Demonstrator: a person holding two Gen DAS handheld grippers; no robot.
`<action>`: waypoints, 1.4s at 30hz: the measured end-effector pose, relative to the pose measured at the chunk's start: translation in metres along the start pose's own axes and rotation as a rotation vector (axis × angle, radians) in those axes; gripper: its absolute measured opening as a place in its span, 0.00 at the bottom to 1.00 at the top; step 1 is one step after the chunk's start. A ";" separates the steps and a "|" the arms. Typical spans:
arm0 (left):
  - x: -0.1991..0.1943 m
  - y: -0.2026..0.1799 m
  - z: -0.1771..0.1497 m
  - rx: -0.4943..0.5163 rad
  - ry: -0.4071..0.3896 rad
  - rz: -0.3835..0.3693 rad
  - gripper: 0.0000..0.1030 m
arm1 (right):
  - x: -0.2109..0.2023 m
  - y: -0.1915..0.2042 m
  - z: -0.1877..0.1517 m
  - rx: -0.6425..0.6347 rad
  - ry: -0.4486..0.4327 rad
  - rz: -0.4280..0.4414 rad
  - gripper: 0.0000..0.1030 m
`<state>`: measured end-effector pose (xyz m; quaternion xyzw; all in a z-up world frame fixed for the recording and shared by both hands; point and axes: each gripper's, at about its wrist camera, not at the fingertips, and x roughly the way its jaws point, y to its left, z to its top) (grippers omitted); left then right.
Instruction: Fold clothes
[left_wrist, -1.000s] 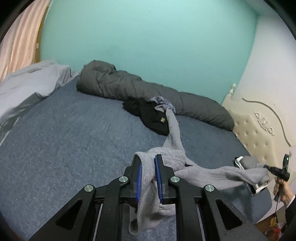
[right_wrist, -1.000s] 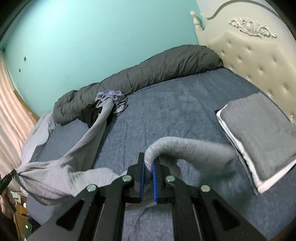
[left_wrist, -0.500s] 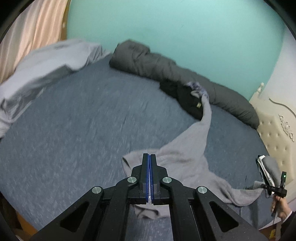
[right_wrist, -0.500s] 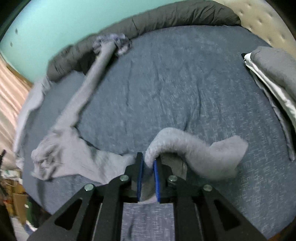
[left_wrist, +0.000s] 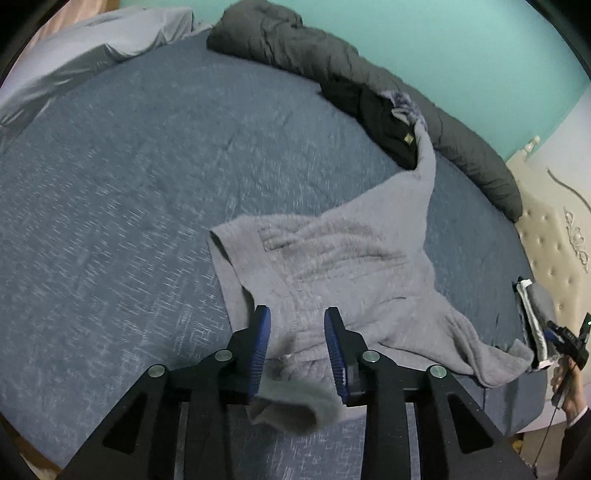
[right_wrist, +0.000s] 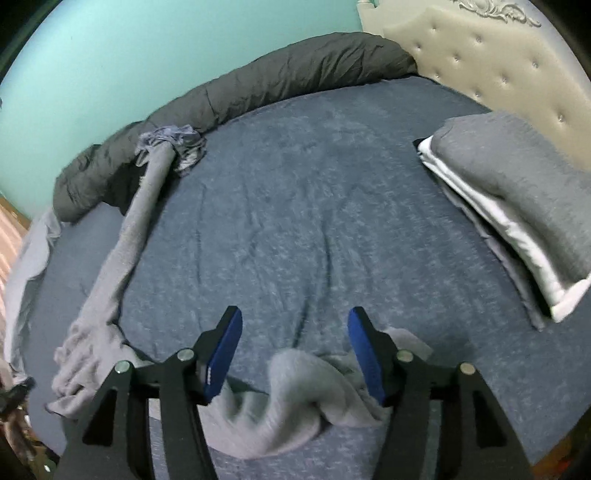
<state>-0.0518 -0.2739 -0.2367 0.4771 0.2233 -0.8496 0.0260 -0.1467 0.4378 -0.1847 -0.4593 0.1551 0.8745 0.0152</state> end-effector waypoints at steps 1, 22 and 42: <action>0.007 0.001 0.001 -0.003 0.011 -0.002 0.49 | 0.006 0.004 0.002 -0.007 0.008 0.015 0.61; 0.061 0.032 0.025 -0.035 -0.011 0.036 0.54 | 0.190 0.220 0.060 -0.141 0.177 0.305 0.70; 0.054 0.010 0.048 0.059 -0.094 0.027 0.59 | 0.323 0.338 0.064 -0.240 0.234 0.364 0.12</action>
